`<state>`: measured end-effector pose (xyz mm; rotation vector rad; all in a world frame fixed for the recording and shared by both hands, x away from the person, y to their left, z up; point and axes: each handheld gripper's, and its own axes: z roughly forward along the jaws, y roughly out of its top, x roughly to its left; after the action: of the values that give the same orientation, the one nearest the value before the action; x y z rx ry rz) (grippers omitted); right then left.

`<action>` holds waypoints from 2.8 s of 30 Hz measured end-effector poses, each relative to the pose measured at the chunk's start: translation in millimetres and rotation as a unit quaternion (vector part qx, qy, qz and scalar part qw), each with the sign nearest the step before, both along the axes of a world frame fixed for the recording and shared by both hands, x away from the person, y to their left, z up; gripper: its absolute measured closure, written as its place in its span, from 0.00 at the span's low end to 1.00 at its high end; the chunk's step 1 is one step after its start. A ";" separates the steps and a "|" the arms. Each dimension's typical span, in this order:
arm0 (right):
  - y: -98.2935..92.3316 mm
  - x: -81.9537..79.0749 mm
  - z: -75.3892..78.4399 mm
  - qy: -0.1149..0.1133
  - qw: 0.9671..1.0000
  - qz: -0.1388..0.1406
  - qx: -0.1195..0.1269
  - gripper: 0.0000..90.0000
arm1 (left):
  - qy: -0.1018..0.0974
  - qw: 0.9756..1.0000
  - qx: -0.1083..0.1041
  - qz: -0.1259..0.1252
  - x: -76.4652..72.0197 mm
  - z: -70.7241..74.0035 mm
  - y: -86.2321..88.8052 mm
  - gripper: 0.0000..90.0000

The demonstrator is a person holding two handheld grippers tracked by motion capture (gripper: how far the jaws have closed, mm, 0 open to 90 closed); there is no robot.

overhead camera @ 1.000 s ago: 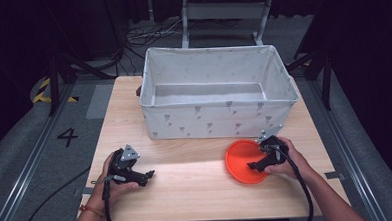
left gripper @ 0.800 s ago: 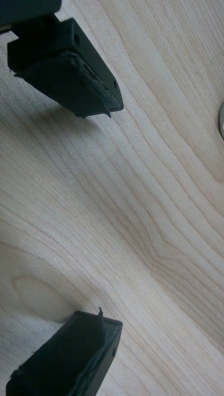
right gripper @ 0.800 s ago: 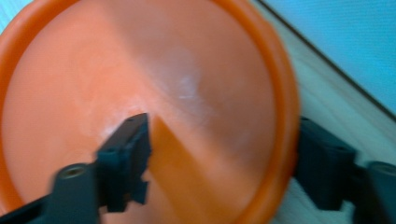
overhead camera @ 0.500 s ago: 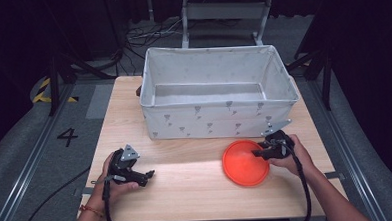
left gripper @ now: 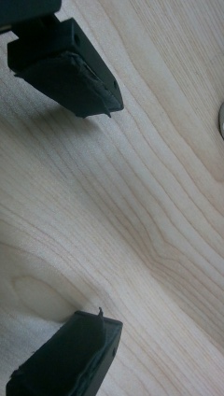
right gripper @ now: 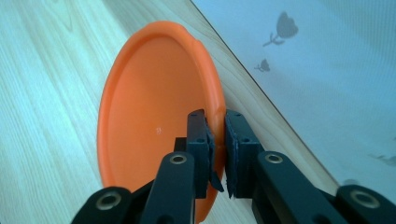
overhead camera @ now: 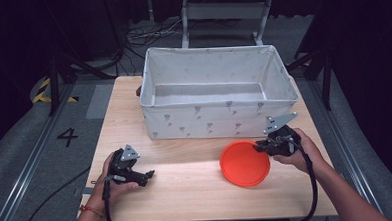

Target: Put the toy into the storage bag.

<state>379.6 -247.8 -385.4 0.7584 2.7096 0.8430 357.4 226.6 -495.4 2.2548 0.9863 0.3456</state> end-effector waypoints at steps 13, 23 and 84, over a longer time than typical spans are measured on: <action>6.1 -16.2 44.1 -0.059 0.997 0.029 -0.043 0.92 | 0.000 1.000 0.000 0.000 0.0 0.0 0.0 0.01; -13.2 -25.3 96.4 -0.100 0.993 0.032 -0.046 0.92 | 0.000 1.000 0.000 0.001 -0.2 -0.1 -0.2 0.01; -15.7 153.3 173.2 -0.163 0.981 -0.006 -0.102 0.92 | 0.005 1.000 -0.001 0.003 -0.8 0.0 -0.2 0.01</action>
<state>532.9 -263.6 -212.2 0.5397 2.4472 0.6117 356.6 226.4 -495.4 2.2535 0.9969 0.3359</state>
